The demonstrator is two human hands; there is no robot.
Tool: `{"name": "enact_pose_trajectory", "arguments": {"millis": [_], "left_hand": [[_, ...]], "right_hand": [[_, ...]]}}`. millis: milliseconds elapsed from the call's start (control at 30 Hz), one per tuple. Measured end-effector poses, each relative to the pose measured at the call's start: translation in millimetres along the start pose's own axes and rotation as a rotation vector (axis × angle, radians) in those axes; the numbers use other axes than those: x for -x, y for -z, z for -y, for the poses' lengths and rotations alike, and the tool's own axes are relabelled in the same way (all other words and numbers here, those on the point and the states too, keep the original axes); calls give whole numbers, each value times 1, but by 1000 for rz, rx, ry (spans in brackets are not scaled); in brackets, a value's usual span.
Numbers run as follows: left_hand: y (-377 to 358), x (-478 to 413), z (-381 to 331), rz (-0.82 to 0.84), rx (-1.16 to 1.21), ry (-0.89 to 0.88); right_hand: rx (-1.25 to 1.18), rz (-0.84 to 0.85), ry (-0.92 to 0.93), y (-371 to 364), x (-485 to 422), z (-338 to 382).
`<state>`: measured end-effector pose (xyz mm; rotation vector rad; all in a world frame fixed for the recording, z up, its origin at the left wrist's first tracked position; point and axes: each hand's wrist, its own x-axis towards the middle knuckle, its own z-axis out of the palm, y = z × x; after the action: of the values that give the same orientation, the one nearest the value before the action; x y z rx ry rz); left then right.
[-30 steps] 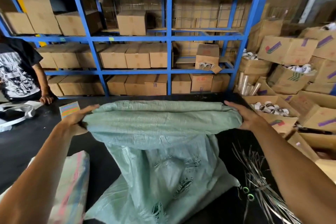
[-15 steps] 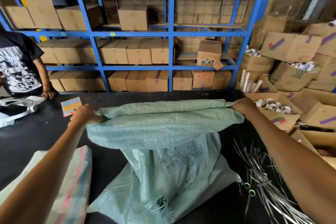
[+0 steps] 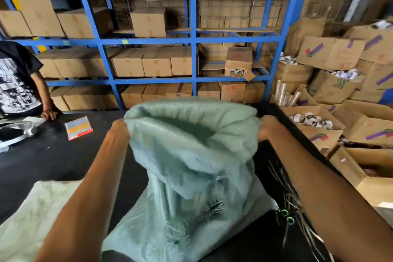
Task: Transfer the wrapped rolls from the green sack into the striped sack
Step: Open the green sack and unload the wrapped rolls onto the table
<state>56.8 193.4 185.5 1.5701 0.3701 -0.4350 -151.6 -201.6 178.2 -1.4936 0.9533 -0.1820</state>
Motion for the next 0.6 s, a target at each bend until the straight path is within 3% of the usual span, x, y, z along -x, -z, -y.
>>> {"name": "enact_pose_trajectory", "arguments": {"millis": [67,100,167,300,467,600], "left_hand": [[33,-5,-2,54,14,73],[53,-8,1,52,113,138],[79,-23,6,6,283,155],[88,-22,16,276,169,45],[101,-19,10,356,-126,-122],[117,-19,7,319,-427,-131]], "right_hand": [[-416,14,-133,35,2,-3],[-503,57,-163,45,2,-6],[-441,97,-179,53,4,-11],[-346,280,-121,45,12,-9],[15,446,-58,66,-6,-2],[82,444,-51,68,-18,4]]}}
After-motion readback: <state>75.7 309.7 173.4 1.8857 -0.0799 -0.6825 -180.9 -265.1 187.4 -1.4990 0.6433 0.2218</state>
